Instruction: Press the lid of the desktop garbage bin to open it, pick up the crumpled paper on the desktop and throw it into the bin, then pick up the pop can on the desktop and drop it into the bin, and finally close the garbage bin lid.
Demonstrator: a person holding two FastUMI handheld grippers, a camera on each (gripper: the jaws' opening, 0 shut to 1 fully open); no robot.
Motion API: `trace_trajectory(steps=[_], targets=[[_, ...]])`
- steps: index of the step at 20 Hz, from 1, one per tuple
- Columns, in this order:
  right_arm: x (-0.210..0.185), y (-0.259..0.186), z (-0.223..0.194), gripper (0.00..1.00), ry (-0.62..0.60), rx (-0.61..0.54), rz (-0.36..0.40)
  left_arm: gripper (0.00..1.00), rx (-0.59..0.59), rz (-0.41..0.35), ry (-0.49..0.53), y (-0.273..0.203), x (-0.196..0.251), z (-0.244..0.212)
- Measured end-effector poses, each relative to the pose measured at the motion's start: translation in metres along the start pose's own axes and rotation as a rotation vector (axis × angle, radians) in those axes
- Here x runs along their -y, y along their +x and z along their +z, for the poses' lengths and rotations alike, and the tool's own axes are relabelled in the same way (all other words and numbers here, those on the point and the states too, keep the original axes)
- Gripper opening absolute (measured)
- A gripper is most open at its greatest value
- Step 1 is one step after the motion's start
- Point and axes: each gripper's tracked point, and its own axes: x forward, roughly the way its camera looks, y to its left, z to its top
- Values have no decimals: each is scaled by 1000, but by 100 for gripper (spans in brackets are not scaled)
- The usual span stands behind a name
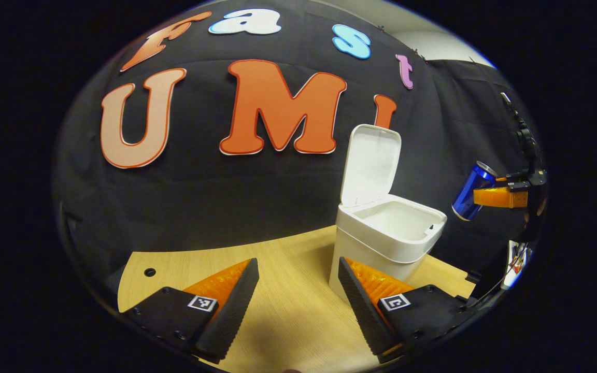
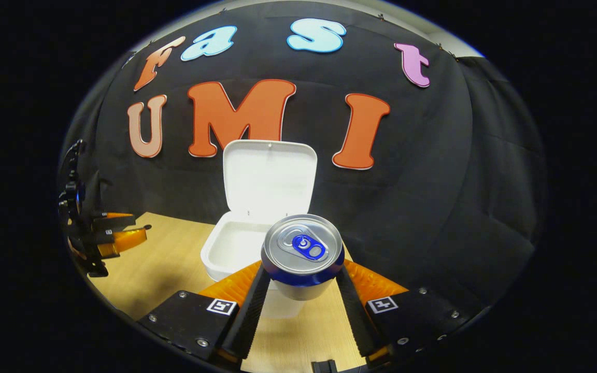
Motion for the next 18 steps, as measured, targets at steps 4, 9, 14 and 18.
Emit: trace_trajectory(steps=[4, 9, 14, 18], targets=[[-10, 18, 14, 77, -28, 21, 32, 98, 0, 74, -35, -15, -25, -8], [-27, 50, 11, 77, -63, 19, 64, 98, 35, 187, -28, -42, -57, -6], [-43, 79, 6, 77, -63, -3, 99, 99, 47, 276, -29, -66, -75, -9], [-53, 92, 1, 79, -72, -12, 121, 98, 33, 324, -28, -80, -85, -18]])
